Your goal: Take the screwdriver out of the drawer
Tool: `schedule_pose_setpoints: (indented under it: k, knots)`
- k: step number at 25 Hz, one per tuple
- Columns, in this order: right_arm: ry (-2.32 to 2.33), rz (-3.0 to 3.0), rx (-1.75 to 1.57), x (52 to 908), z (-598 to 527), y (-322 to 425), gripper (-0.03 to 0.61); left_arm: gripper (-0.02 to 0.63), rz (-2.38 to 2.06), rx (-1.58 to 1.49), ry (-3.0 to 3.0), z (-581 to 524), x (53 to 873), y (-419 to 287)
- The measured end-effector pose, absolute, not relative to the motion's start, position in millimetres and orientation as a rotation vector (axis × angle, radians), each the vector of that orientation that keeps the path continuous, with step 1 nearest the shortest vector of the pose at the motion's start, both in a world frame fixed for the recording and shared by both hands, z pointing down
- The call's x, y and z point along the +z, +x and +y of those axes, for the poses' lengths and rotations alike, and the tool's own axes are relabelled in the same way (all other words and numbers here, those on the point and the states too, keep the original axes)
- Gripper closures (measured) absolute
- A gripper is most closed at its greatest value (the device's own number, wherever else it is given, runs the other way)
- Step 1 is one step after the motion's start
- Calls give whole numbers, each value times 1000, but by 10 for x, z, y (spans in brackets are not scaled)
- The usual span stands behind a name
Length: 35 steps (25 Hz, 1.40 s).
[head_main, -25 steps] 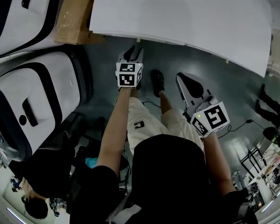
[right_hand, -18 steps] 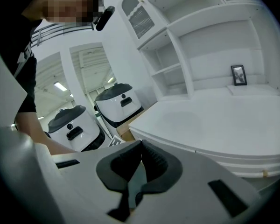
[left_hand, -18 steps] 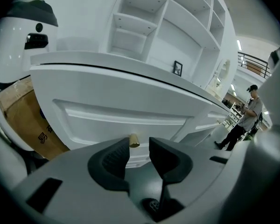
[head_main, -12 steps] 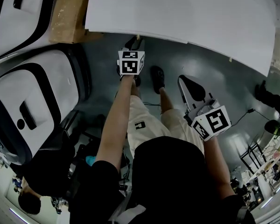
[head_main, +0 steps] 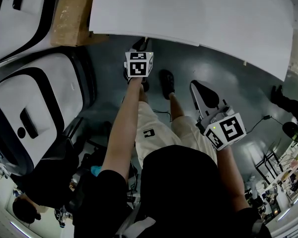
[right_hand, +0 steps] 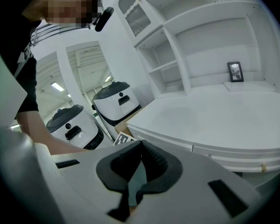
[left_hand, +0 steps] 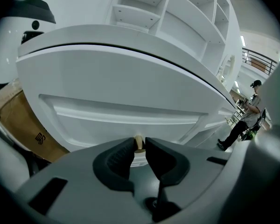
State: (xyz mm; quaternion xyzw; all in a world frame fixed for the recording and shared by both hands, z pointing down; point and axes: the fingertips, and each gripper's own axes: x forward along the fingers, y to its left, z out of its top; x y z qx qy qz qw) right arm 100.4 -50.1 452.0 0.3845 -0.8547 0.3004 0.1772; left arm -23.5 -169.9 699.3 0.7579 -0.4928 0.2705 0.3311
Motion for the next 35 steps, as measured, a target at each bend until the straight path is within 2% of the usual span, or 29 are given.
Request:
schedule_pose_setpoints:
  k: [12, 35]
  knots:
    - [1062, -2436, 843, 4480, -457, 954, 561, 526, -1279, 742, 1953, -1500, 6988, -268]
    - [910, -2487, 782, 4363, -477, 510, 561, 528, -1242, 735, 1833, -411, 7019, -434]
